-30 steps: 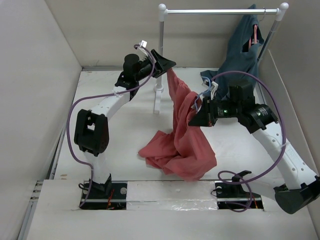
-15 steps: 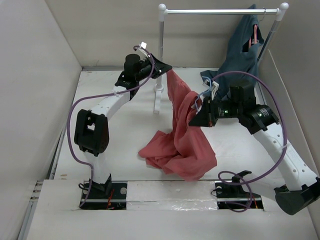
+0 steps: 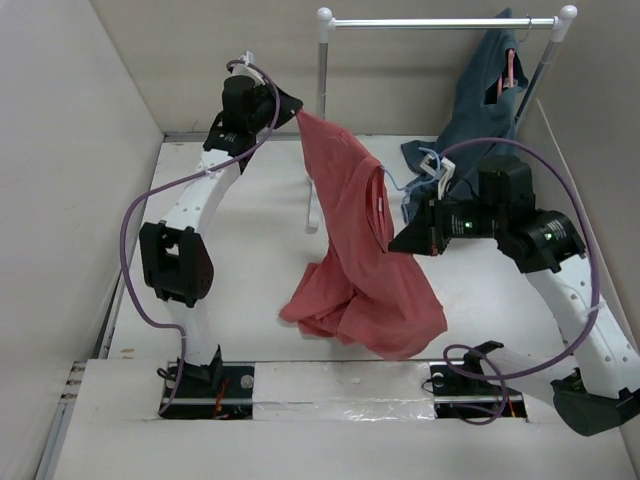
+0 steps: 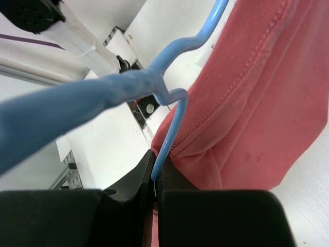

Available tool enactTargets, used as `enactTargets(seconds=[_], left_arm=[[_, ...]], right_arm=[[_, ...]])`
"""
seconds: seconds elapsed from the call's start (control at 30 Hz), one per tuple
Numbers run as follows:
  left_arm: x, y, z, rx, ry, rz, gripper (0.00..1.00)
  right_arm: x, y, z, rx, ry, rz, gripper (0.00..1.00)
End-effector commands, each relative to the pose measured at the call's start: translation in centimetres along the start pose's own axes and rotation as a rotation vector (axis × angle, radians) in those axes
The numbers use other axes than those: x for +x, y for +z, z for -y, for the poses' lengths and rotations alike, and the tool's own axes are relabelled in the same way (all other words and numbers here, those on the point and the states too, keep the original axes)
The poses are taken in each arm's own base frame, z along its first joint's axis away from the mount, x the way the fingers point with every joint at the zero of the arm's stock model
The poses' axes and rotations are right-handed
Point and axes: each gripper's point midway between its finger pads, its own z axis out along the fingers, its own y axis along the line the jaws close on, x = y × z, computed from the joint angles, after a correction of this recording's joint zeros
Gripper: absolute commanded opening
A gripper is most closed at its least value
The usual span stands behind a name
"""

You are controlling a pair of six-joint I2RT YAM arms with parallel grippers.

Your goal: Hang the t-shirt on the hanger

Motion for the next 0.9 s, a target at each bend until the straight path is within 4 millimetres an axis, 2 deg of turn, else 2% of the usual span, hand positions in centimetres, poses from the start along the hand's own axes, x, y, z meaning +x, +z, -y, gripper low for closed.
enactTargets(seconds=[0.0,0.03,0.07,0.1,0.13,0.17,0.2,0.23,0.27,0.3,0.33,0.37,0.43,0.47,0.5,0.53,0.57,0.6,0.63,0.67,0.7,0.73,0.77,0.8,0.83,0.87], left_arm=[[-2.2,-0.5,-1.6,-0.11,0.095,0.058,0.0],[-2.8,-0.7,-1.4,-0.115,0.106,0.071,0.0],[-3.2,-0.8,-1.3,-0.126,0.116,0.084,0.0],[-3.2,-1.0,-1.5,-0.141,0.12,0.076,0.0],[-4.3,-1.4,-0.5,-0.131,0.135,0.096,0.0],[-5.0,-1.6,-0.7,-0.142,0.141,0.109,0.0],[-5.3,-1.9,-0.3,-0.145,0.144,0.103,0.0],[-6.6,-2.4,1.1,-0.126,0.154,0.135,0.0],[-7.4,-2.9,1.9,-0.116,0.162,0.149,0.0],[-7.9,-3.3,2.8,-0.103,0.162,0.155,0.0],[-9.4,-4.1,4.7,-0.066,0.171,0.189,0.0],[-9.6,-4.3,5.6,-0.04,0.173,0.182,0.0],[-9.9,-4.5,6.3,-0.03,0.177,0.172,0.0],[-9.6,-4.4,5.9,-0.04,0.177,0.16,0.0],[-9.5,-4.6,5.7,-0.05,0.186,0.156,0.0],[-7.8,-4.2,4.7,-0.068,0.184,0.117,0.0],[-6.5,-4.3,3.8,-0.071,0.185,0.087,0.0],[-7.3,-5.0,5.1,-0.037,0.192,0.113,0.0],[-5.3,-4.7,3.9,-0.052,0.186,0.072,0.0],[-5.0,-5.2,3.9,-0.046,0.188,0.068,0.0],[-5.0,-6.2,4.9,-0.026,0.196,0.081,0.0],[-4.0,-6.3,3.9,-0.045,0.202,0.056,0.0],[-3.5,-6.6,3.8,-0.038,0.207,0.043,0.12],[-3.6,-7.4,4.4,-0.023,0.213,0.044,0.18],[-2.6,-7.7,3.8,-0.025,0.22,0.018,0.23],[-1.9,-8.1,4.3,-0.005,0.223,-0.002,0.3]], right_arm=[[-1.6,-2.3,-3.4,-0.023,-0.056,0.055,0.0],[-2.0,-2.5,-3.5,-0.011,-0.05,0.058,0.0],[-3.3,-3.4,-4.9,-0.021,-0.085,0.096,0.0],[-4.0,-3.8,-5.4,-0.024,-0.091,0.106,0.0],[-4.6,-3.8,-5.5,-0.015,-0.08,0.103,0.0],[-5.6,-4.2,-6.2,-0.018,-0.09,0.122,0.0],[-7.7,-6.1,-8.9,-0.04,-0.152,0.193,0.0],[-8.4,-6.9,-9.8,-0.038,-0.157,0.206,0.0],[-9.9,-6.6,-9.8,-0.031,-0.158,0.216,0.0],[-11.8,-9.4,-13.1,-0.057,-0.23,0.313,0.0],[-12.4,-10.1,-13.6,-0.053,-0.231,0.333,0.0],[-13.2,-10.6,-14.1,-0.056,-0.238,0.359,0.0],[-14.1,-10.5,-14.4,-0.083,-0.219,0.362,0.0],[-14.2,-10.0,-13.4,-0.065,-0.201,0.356,0.0],[-13.6,-10.3,-13.3,-0.054,-0.199,0.361,0.0],[-13.5,-8.3,-9.8,0.008,-0.131,0.329,0.0],[-13.6,-8.9,-9.2,0.03,-0.145,0.369,0.0],[-13.1,-7.9,-7.3,0.056,-0.095,0.336,0.0],[-13.2,-8.0,-6.6,0.076,-0.097,0.362,0.0],[-12.7,-7.1,-4.5,0.113,-0.049,0.341,0.0],[-12.7,-7.0,-3.5,0.142,-0.035,0.344,0.0],[-13.0,-6.8,-1.9,0.206,-0.03,0.354,0.0],[-13.0,-6.6,-0.8,0.244,-0.018,0.351,0.0],[-13.3,-6.6,-0.2,0.272,-0.026,0.355,0.0],[-13.6,-6.7,0.7,0.305,-0.02,0.362,0.0],[-14.1,-6.5,2.2,0.358,-0.006,0.366,0.0]])
